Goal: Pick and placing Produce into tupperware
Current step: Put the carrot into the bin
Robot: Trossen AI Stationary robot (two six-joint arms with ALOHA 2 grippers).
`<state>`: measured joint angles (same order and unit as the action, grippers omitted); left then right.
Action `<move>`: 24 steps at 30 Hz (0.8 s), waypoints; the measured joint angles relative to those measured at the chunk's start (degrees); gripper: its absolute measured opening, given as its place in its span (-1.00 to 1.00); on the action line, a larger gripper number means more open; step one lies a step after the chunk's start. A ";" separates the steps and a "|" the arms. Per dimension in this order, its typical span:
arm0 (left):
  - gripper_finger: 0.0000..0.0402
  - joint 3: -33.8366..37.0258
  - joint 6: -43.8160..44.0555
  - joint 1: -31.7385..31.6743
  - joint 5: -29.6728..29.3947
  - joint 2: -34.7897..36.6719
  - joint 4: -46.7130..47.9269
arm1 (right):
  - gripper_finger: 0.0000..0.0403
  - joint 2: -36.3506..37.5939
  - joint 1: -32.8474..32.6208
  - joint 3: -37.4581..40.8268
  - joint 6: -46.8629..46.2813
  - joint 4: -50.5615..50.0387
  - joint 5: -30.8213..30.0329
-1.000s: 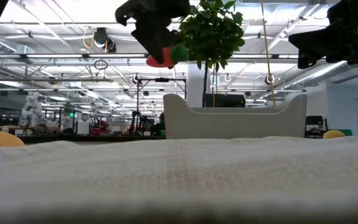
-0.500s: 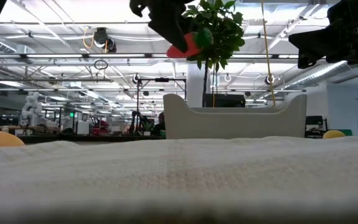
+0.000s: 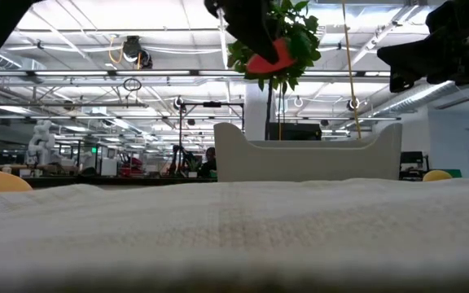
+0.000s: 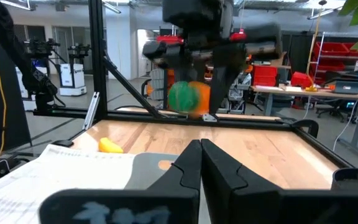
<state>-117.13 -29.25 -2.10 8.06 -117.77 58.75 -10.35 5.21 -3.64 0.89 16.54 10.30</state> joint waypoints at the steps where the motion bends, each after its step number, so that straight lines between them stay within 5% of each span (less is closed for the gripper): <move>1: -0.20 -0.31 -0.17 0.11 0.42 -0.82 0.07 | -1.00 -0.04 0.01 0.00 0.01 0.41 -0.01; 24: -0.20 -0.39 -6.75 3.87 1.02 -11.21 -4.19 | -1.00 -0.06 0.00 0.00 -0.92 2.95 -0.01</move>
<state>-117.51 -36.00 1.77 9.08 -128.98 54.56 -10.41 5.21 -3.64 -0.04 19.49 10.28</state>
